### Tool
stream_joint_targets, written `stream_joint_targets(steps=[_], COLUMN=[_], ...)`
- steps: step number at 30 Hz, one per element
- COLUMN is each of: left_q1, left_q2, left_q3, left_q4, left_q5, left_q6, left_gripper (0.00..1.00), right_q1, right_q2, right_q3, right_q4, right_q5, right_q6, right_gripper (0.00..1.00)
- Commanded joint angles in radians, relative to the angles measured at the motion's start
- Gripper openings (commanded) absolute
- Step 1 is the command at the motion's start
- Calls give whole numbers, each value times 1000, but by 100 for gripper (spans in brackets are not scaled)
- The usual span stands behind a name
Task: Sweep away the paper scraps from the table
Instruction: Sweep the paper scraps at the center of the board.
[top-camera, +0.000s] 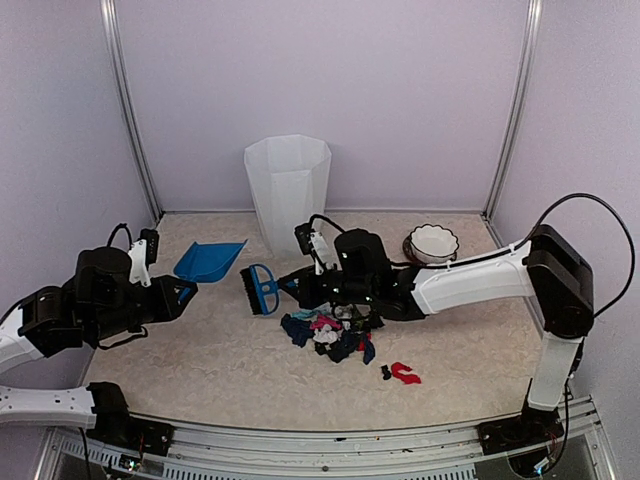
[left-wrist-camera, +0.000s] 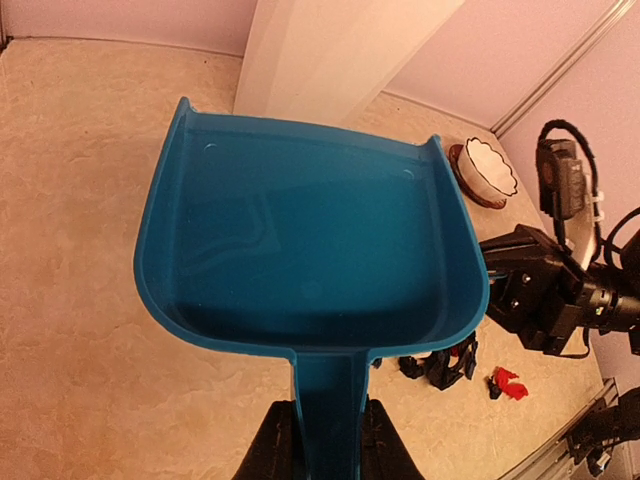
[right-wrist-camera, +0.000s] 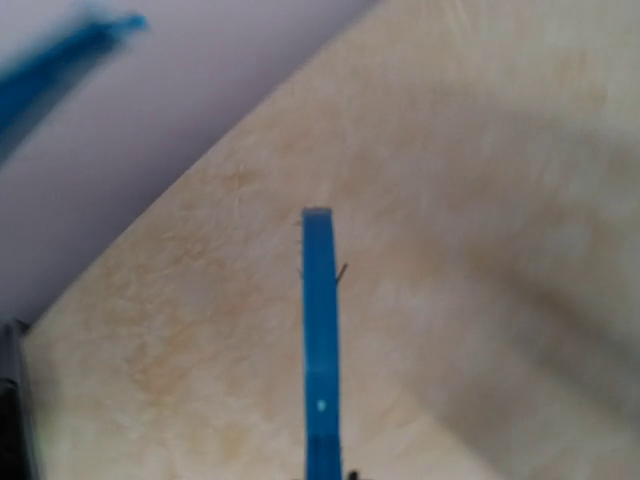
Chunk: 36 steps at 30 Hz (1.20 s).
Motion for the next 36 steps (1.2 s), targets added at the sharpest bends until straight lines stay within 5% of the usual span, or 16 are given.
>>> stream_joint_targets(steps=[1,9,25,36], left_q1=[-4,-5,-14,-152], left_q2=[-6,24,92,177], left_q3=[-23,-53,-149,-214], left_q4=[10,62,223,347], left_q5=[-2,70,187,198], left_q6=[5,25,60,75], left_gripper=[0,0,0,0], right_q1=[5,-13,-73,-115], right_q2=[77,111,-114,-295], right_q3=[42,-64,-293,-422], right_q4=[17,-4,-245,-228], right_q5=[-67,-26,105,80], right_q6=[293,497,627,533], right_gripper=[0,0,0,0])
